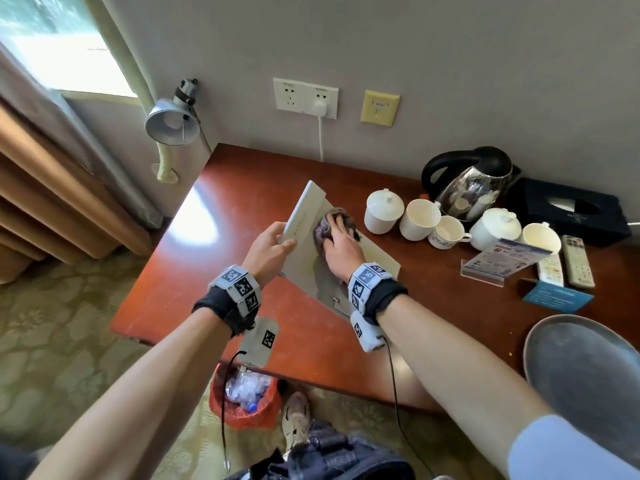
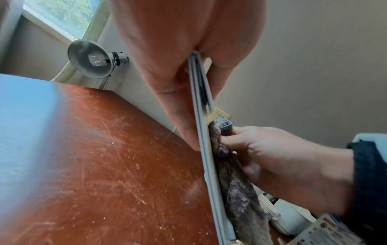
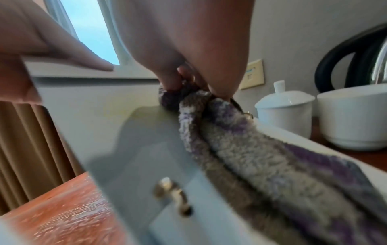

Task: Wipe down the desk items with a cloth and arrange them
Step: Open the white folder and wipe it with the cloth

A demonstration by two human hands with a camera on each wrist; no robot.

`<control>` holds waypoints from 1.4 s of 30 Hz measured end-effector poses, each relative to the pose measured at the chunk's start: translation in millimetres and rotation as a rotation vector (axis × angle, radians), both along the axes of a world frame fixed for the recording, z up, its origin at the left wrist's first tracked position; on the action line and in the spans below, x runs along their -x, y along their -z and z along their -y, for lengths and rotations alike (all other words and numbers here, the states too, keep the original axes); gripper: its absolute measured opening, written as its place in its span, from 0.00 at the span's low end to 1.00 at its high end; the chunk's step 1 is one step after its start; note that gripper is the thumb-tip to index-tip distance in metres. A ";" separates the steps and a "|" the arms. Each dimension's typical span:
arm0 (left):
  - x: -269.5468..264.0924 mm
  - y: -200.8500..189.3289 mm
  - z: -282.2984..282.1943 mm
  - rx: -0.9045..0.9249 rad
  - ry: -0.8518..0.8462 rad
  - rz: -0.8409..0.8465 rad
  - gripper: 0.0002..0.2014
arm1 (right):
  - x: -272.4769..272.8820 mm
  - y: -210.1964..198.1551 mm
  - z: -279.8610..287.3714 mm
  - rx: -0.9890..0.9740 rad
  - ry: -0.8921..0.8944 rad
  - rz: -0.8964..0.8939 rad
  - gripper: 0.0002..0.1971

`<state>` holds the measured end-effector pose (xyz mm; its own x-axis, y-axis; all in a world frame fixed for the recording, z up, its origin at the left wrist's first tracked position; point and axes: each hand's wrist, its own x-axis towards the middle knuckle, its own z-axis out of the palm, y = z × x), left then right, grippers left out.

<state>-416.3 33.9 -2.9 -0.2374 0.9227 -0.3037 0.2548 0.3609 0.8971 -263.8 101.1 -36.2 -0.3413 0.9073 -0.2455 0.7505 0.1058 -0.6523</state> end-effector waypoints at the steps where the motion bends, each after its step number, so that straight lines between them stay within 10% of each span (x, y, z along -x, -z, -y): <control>1: -0.1 3.9 0.2 -0.004 -0.009 -0.008 0.08 | 2.4 1.0 1.1 0.008 0.010 -0.009 0.29; 12: 13.2 26.3 -11.9 0.015 -0.032 -0.052 0.12 | -14.3 28.1 73.4 -0.169 -0.367 0.145 0.32; 20: 15.3 58.6 -3.8 0.062 -0.022 0.054 0.13 | -4.1 42.4 -13.6 -0.034 -0.030 0.302 0.30; 30: 20.5 68.0 -18.0 0.114 -0.008 0.025 0.12 | -15.3 57.4 73.4 -0.098 -0.400 0.193 0.32; 42: 16.3 68.4 -17.4 0.153 -0.032 0.038 0.14 | 1.8 62.1 2.9 -0.098 -0.240 0.275 0.32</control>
